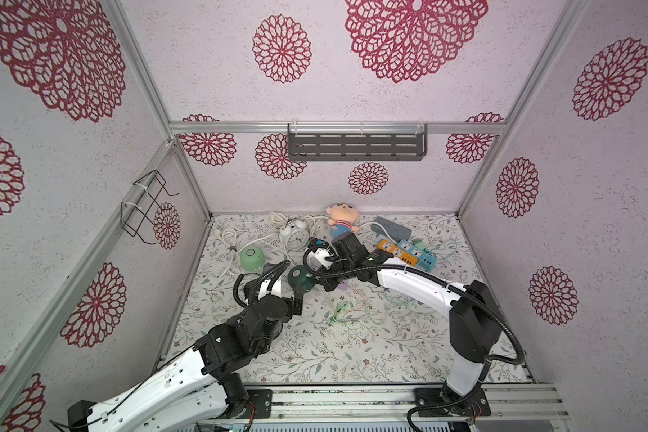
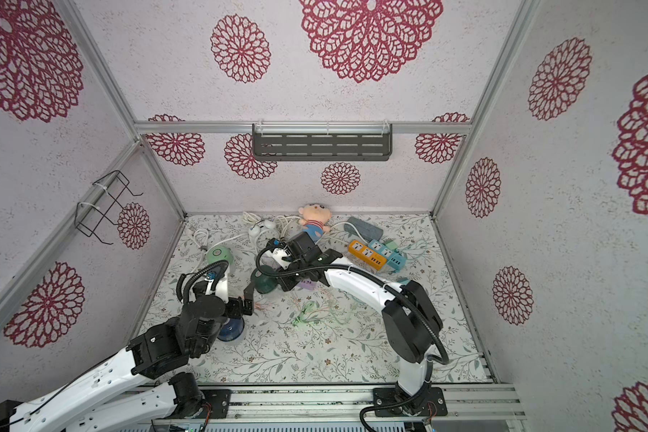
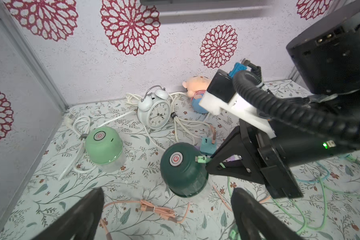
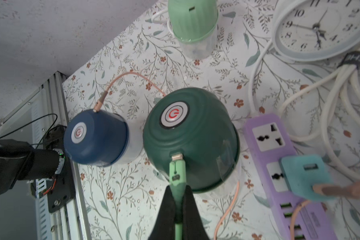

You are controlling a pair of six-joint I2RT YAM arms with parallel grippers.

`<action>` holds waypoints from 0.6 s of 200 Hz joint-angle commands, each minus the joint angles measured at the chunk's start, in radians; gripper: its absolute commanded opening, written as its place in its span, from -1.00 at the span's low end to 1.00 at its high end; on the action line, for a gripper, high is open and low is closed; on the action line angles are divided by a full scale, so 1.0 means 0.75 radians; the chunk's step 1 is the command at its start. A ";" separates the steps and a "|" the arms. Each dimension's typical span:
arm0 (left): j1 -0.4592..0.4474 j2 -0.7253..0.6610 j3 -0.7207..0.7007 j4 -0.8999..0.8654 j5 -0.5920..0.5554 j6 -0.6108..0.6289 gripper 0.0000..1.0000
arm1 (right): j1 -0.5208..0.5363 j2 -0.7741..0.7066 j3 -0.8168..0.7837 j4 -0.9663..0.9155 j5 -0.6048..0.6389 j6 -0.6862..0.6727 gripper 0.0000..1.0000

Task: Charge the cordless meat grinders
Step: Place the cordless meat grinder at the center of the board.

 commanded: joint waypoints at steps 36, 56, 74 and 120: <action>0.169 -0.008 0.007 -0.046 0.171 -0.034 0.99 | -0.026 0.181 0.139 0.287 -0.152 0.060 -1.00; 0.199 0.002 -0.007 -0.040 0.209 -0.036 0.98 | -0.028 0.231 0.134 0.338 -0.171 0.080 -1.00; 0.222 0.012 -0.020 -0.034 0.231 -0.043 0.97 | -0.028 0.249 0.108 0.365 -0.184 0.083 -1.00; 0.249 0.025 -0.045 0.014 0.278 -0.054 0.95 | -0.025 0.201 -0.012 0.387 -0.174 0.067 -0.49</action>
